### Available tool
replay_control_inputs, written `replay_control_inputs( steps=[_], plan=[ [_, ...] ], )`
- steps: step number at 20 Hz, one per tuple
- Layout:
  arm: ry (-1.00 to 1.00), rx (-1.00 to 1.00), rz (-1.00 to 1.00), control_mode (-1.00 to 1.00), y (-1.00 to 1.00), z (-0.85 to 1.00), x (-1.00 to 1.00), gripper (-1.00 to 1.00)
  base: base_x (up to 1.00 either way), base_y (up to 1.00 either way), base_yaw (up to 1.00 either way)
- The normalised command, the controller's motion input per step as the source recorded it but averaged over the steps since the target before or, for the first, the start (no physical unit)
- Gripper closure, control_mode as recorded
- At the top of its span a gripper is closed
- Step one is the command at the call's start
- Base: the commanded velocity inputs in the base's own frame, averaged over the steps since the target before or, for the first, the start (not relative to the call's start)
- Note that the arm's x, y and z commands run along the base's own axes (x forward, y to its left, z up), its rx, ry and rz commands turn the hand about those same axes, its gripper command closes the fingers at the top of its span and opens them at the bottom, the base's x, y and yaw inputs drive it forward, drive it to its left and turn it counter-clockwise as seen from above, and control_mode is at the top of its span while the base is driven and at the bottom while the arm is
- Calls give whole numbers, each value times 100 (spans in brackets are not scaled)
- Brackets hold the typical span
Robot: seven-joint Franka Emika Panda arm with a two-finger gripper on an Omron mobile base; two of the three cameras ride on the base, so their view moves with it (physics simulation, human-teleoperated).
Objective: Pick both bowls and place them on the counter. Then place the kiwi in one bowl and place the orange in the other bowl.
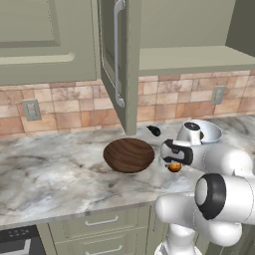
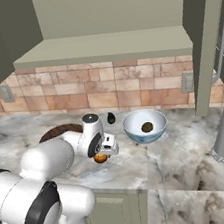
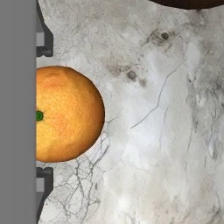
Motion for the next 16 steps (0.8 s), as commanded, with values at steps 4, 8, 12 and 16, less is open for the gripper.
replay_control_inputs(
  steps=[4, 8, 12, 16],
  plan=[
    [0, 0, 3, -100, 0, -12, -5, -100, 0, 0, 0],
    [0, 0, 1, -100, 11, -7, -12, 100, 0, 0, 0],
    [0, 0, 0, -100, 10, -2, -8, 100, 0, 0, 0],
    [-4, 1, 1, -100, 9, 32, -11, 100, 0, 0, 0]
  ],
)
